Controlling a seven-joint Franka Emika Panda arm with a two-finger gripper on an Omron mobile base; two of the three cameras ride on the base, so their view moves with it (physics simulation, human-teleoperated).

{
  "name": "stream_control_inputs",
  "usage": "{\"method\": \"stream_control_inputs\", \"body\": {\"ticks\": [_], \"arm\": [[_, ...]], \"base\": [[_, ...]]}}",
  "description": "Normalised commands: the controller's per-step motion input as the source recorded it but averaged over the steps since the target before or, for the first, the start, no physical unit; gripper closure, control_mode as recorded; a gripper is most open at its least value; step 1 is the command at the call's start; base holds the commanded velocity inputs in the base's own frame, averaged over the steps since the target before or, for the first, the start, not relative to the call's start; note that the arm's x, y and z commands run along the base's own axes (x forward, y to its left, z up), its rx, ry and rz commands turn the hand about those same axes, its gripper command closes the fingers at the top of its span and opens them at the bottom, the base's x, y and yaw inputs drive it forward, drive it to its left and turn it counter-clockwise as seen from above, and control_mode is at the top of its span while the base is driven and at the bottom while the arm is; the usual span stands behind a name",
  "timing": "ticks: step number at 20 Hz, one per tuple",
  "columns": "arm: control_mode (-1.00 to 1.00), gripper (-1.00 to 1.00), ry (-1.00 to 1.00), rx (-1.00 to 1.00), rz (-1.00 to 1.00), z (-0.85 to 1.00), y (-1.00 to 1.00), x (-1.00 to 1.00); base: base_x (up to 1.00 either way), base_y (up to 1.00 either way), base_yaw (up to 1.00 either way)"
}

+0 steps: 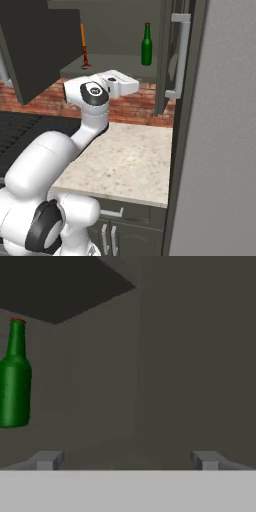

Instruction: Get the candle and the beer from the cabinet and move them to the dining counter.

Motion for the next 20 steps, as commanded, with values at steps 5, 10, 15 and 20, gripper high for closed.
{"method": "stream_control_inputs", "body": {"ticks": [5, 10, 15, 20], "arm": [[-1.00, -1.00, -0.14, 0.17, 0.31, 0.41, 0.03, 0.29], [-1.00, -1.00, -0.05, 0.10, 0.27, 0.39, 0.12, 0.27], [-1.00, -1.00, -0.01, 0.02, 0.20, 0.14, 0.25, 0.26], [-1.00, -1.00, 0.00, -0.01, 0.08, 0.22, 0.30, 0.25]], "base": [[0.00, 0.00, 0.00], [0.00, 0.00, 0.00], [0.00, 0.00, 0.00], [0.00, 0.00, 0.00]]}}
